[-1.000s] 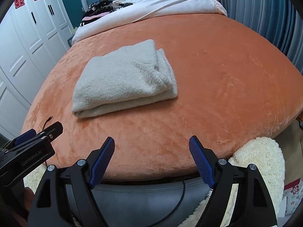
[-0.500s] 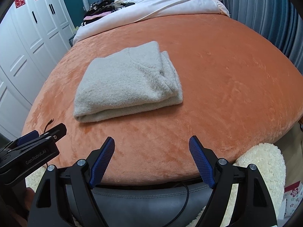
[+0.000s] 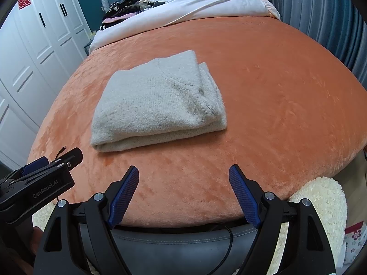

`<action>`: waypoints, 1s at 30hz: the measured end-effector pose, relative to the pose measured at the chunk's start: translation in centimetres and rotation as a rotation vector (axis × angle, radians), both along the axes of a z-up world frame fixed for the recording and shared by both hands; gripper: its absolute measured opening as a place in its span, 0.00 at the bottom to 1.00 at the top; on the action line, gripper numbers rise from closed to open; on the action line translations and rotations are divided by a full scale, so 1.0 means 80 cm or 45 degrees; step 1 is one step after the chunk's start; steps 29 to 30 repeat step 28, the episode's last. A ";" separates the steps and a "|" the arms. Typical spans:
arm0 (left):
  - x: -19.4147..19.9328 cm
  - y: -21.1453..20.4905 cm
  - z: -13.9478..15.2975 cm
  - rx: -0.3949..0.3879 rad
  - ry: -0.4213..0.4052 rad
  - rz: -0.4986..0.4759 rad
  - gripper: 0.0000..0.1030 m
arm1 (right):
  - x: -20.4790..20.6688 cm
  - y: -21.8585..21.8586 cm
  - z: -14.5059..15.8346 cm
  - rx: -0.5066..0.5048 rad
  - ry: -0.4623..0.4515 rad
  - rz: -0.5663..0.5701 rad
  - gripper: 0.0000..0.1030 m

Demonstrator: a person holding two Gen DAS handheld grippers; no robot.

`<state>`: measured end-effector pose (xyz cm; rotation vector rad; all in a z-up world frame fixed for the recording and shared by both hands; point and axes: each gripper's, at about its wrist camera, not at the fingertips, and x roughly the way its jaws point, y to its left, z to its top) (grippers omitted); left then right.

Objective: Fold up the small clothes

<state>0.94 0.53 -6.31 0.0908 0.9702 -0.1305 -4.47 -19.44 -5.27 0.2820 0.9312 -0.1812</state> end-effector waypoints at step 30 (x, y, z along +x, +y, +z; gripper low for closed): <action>-0.006 -0.017 0.005 0.016 -0.027 -0.045 0.83 | 0.000 0.005 0.004 0.002 -0.009 0.010 0.76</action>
